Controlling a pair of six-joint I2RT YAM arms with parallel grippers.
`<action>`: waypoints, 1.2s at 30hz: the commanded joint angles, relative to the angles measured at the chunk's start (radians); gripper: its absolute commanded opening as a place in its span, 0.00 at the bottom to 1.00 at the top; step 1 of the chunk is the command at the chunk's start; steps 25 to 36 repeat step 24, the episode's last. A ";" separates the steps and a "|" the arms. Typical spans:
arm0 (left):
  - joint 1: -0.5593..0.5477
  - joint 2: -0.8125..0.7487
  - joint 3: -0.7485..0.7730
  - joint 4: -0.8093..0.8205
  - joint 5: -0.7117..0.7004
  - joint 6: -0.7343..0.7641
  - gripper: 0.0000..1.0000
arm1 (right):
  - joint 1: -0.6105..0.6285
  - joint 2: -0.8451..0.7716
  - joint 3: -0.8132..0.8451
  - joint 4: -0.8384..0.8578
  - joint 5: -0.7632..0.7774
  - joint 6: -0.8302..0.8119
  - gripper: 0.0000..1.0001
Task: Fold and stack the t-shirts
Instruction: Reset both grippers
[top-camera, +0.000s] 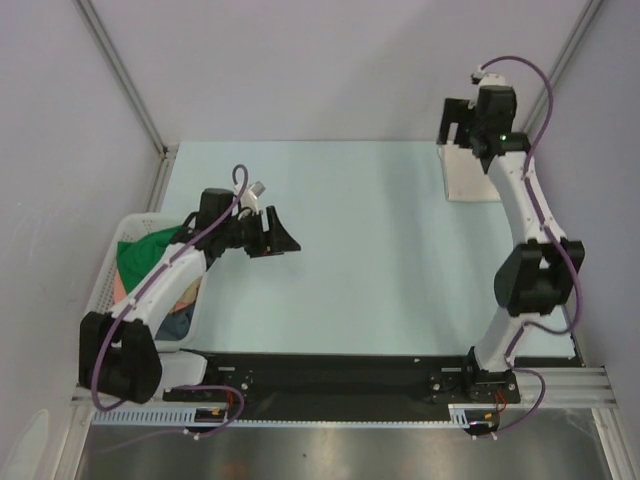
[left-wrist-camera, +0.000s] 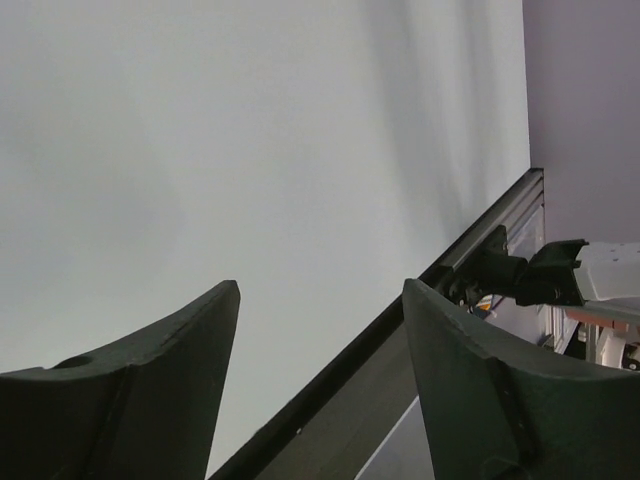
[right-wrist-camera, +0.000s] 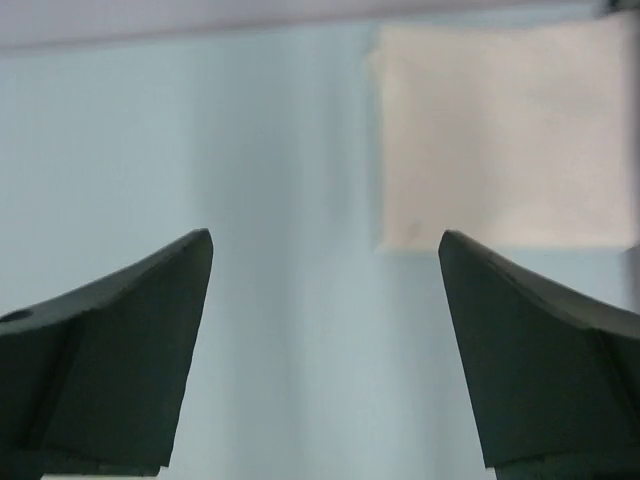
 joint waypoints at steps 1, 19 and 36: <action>-0.005 -0.125 -0.128 0.059 0.032 0.007 0.73 | 0.073 -0.235 -0.293 0.003 -0.144 0.273 1.00; -0.042 -0.769 -0.828 0.444 0.057 -0.453 0.99 | 0.120 -1.550 -1.688 0.055 -0.408 1.027 1.00; -0.042 -0.935 -0.903 0.531 0.094 -0.608 1.00 | 0.119 -1.671 -1.860 0.118 -0.538 1.070 1.00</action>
